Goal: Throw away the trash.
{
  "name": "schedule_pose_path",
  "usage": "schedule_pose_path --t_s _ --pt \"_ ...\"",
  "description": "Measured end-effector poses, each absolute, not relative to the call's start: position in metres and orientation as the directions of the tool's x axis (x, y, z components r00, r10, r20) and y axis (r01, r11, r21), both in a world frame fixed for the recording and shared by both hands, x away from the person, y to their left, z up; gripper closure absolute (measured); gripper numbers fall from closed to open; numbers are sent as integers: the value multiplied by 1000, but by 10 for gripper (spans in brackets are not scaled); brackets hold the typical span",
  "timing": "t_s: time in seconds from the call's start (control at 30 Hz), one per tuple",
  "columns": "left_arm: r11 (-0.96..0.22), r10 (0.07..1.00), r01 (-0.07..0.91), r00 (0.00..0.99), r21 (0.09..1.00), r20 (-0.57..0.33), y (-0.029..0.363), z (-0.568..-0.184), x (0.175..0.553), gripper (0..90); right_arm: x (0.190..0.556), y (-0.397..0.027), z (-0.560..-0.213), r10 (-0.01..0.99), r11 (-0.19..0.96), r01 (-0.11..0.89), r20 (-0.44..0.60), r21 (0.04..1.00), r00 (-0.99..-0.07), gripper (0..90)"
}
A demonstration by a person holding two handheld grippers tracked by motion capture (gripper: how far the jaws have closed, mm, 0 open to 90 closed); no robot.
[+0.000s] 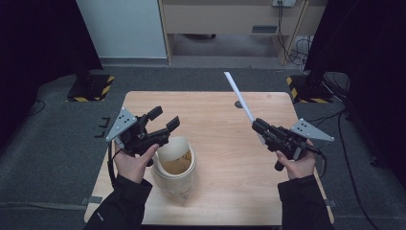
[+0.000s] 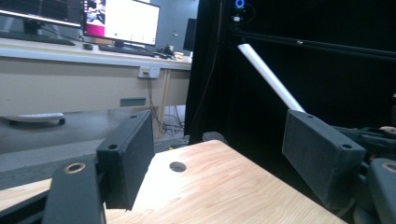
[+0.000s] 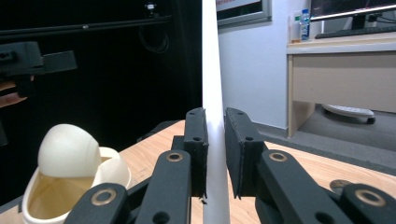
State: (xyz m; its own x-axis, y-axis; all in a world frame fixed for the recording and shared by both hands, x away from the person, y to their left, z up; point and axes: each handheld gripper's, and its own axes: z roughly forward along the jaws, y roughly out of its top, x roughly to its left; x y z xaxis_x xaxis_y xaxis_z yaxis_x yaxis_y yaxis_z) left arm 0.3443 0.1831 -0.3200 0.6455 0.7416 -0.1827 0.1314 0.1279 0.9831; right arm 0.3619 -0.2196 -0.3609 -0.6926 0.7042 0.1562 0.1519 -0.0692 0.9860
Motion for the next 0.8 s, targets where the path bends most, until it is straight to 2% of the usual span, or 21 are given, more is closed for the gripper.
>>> schedule_pose_path --t_s 0.43,0.8 --pt "123 708 147 680 982 -190 145 -316 353 259 358 -209 -362 659 -80 155 169 985 -733 794" --pt "128 694 152 692 980 -198 129 -315 357 267 358 -209 -362 651 -77 152 166 985 -741 794"
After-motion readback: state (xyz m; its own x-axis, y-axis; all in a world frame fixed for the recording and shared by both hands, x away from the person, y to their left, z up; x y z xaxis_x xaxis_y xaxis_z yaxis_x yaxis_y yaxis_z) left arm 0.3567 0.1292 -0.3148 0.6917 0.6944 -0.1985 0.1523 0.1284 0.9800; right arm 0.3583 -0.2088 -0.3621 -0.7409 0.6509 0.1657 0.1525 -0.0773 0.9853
